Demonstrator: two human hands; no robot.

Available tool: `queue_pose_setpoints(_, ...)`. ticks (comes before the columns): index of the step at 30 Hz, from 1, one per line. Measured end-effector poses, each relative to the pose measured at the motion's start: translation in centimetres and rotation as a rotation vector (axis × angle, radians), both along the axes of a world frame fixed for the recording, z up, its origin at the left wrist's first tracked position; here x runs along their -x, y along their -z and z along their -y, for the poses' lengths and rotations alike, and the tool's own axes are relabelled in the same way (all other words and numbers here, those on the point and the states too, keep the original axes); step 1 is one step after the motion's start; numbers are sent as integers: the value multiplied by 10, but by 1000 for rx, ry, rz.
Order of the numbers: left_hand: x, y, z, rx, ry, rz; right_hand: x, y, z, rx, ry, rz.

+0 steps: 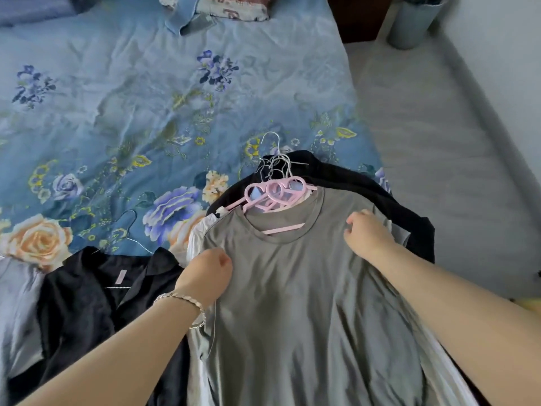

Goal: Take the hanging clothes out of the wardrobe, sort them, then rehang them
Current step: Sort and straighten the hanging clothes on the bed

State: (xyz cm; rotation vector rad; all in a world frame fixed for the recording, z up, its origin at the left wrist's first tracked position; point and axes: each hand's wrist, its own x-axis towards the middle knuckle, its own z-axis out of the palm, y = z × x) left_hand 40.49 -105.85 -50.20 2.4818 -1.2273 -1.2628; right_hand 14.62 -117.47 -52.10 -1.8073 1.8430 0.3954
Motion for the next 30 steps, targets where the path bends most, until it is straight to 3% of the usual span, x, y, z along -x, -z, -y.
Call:
queue_pose_setpoints(5, -1, 32, 19, -10, -18, 52, -20, 47, 67, 120, -93, 2)
queue_pose_setpoints(10, 0, 53, 27, -53, -41, 91, -38, 94, 96, 52, -126, -86)
queue_pose_setpoints(14, 6, 60, 31, -39, -41, 95, -34, 101, 97, 205, -97, -68)
queue_pose_setpoints(19, 12, 56, 22, -20, -32, 72, -20, 76, 75, 360, -192, 117)
queue_pose_setpoints(25, 15, 39, -12, -25, -45, 22, 2, 21, 27, 244, -288, 281)
queue_pose_setpoints(30, 1, 7, -60, 14, -48, 19, -9, -45, -32, 4, -371, 341)
